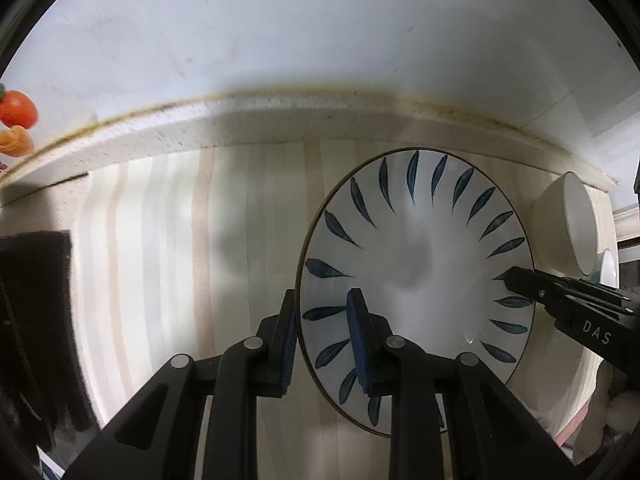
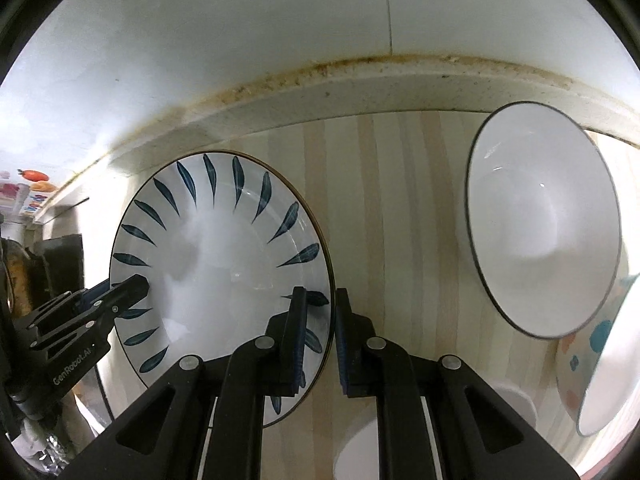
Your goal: Organize plates and bowls
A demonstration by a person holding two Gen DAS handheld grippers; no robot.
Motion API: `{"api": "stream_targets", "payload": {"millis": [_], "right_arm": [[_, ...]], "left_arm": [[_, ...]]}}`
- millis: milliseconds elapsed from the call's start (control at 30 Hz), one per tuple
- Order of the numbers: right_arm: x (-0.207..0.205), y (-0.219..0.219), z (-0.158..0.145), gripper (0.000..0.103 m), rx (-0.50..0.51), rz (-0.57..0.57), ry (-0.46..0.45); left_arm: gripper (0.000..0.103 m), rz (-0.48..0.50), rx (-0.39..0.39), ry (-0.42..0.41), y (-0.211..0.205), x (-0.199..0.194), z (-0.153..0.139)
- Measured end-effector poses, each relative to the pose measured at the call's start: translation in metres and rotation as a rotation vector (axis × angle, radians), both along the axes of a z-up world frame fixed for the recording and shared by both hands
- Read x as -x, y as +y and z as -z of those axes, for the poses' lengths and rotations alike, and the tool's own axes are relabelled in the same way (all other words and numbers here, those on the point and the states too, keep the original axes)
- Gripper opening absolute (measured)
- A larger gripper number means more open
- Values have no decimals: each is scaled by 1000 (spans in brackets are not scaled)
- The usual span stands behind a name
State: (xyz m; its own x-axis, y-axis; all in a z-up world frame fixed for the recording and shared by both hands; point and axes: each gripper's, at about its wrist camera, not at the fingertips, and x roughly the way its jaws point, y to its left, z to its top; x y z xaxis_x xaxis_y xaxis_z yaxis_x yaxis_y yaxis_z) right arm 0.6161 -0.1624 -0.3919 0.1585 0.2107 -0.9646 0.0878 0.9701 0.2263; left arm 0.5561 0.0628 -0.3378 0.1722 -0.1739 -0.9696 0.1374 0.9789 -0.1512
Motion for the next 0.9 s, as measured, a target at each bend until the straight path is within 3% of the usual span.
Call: {"api": "stream_targets", "payload": {"millis": [233, 500, 733, 900], "right_arm": [[26, -9, -38, 15, -27, -28, -41], [81, -25, -82, 15, -48, -62, -81], [148, -44, -104, 15, -66, -85, -101], [198, -60, -98, 15, -65, -96, -83]], "left_arm": [[22, 10, 12, -69, -1, 27, -43], [22, 23, 14, -127, -7, 86, -91], [22, 35, 21, -142, -27, 144, -106], [22, 46, 29, -111, -42, 184, -94]]}}
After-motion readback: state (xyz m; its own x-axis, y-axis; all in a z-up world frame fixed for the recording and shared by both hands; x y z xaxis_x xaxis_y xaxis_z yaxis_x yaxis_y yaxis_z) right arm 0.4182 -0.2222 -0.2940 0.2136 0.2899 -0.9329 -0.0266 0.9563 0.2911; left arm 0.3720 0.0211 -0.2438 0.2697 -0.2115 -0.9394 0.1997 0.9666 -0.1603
